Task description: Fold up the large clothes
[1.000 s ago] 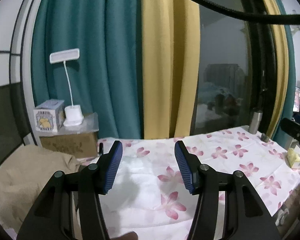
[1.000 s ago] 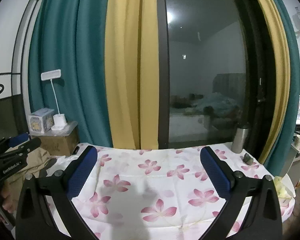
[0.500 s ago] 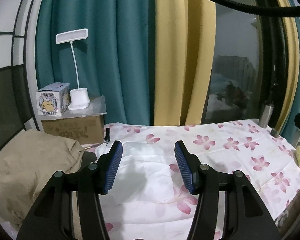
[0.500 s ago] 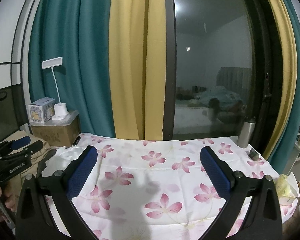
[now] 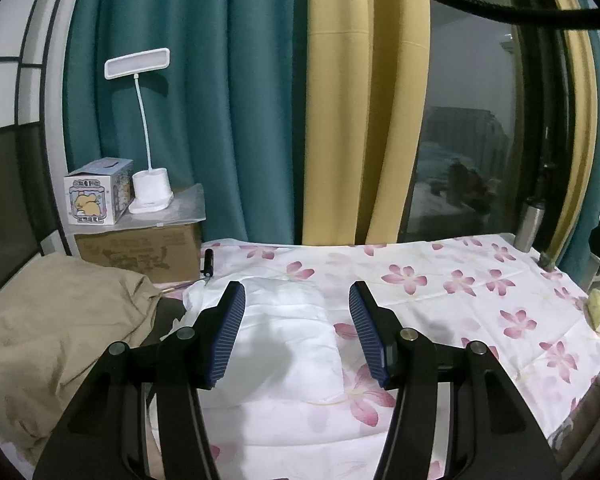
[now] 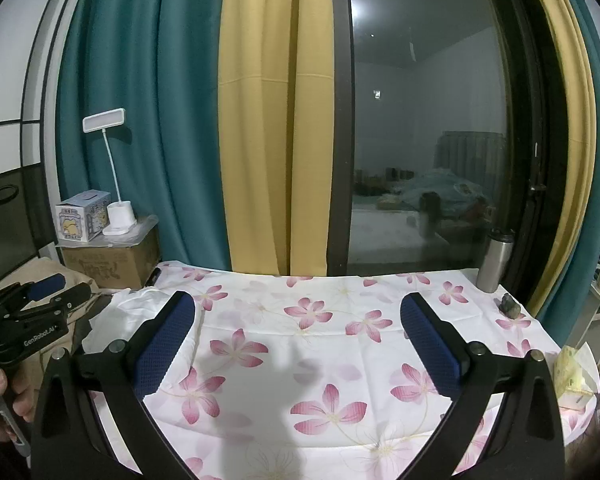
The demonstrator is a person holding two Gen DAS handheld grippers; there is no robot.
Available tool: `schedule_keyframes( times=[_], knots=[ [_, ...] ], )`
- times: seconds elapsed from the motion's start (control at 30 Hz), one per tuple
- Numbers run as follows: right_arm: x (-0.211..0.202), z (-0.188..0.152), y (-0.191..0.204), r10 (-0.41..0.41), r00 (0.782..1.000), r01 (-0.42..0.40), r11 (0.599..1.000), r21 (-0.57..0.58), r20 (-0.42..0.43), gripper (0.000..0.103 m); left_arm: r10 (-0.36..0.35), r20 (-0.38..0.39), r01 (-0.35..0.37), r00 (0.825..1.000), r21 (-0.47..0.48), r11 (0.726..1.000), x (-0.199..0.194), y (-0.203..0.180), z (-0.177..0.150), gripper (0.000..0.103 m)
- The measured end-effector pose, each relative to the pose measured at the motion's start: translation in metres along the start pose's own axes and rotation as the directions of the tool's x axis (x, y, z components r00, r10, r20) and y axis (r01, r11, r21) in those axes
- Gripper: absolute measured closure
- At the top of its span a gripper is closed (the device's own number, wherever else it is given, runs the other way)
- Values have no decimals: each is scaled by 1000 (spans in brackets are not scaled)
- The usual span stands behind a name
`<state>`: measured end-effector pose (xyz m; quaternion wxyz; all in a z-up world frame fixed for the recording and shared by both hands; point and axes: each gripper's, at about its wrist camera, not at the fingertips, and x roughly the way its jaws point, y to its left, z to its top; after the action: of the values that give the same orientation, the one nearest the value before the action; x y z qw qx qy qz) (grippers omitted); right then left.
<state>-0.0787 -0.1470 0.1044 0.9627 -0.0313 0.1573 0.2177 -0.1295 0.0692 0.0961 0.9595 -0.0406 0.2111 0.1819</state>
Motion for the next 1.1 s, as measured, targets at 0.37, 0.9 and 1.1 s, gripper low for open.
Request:
schedule_keyframes(
  times=[0.37, 0.9, 1.1],
  knots=[
    [0, 0, -2, 0, 1000, 0, 1000, 1, -1, 2, -8, 6, 8, 1000, 4, 1000, 0, -4, 0, 46],
    [1, -1, -4, -2, 1000, 2, 1000, 3, -2, 2, -35, 10, 35, 999, 20, 999, -3, -9, 0, 46],
    [1, -1, -3, -2, 1000, 2, 1000, 3, -3, 2, -42, 15, 41, 999, 21, 999, -4, -9, 0, 46]
  ],
)
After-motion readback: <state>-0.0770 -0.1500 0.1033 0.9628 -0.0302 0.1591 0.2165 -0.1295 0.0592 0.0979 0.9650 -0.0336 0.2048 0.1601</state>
